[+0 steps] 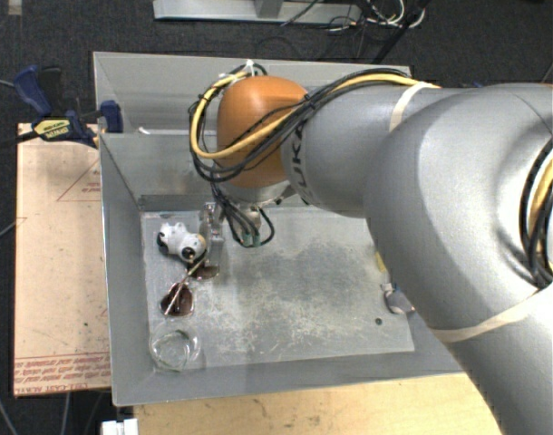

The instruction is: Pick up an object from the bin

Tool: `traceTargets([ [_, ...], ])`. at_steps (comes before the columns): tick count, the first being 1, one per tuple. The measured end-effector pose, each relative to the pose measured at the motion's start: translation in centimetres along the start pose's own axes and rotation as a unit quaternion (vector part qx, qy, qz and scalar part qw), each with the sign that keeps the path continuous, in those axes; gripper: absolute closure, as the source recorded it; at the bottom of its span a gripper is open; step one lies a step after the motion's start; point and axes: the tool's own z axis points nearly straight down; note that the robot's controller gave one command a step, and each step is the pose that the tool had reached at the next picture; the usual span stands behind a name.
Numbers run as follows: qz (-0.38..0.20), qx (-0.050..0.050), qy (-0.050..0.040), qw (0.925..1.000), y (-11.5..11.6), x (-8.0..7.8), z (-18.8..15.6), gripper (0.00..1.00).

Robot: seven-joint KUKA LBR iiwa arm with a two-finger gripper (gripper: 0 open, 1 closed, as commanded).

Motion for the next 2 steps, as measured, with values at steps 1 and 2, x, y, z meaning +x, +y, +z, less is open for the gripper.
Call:
traceTargets([
  [1,0.0,0.001,0.0049,1.0,-0.1,0.2,-1.9,1.0],
  [2,0.0,0.001,0.0021,1.0,0.0,0.1,-4.3,1.0],
])
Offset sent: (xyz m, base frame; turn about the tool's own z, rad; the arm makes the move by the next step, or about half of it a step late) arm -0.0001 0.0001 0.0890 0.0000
